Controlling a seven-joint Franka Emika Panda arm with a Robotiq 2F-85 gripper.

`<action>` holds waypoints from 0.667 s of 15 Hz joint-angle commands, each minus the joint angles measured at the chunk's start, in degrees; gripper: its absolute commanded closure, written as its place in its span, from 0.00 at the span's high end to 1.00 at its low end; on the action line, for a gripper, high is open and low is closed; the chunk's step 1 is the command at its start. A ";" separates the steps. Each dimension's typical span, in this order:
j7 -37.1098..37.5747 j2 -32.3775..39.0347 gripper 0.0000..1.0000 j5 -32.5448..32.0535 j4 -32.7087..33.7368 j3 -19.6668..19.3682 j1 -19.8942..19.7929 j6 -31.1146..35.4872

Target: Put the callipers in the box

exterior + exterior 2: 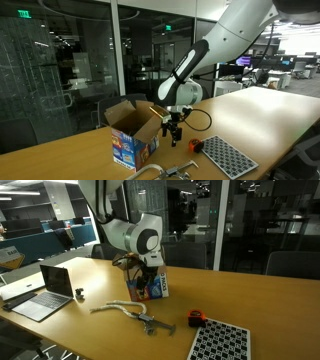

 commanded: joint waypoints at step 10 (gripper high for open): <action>1.13 15.47 1.00 3.84 4.53 0.36 0.48 11.05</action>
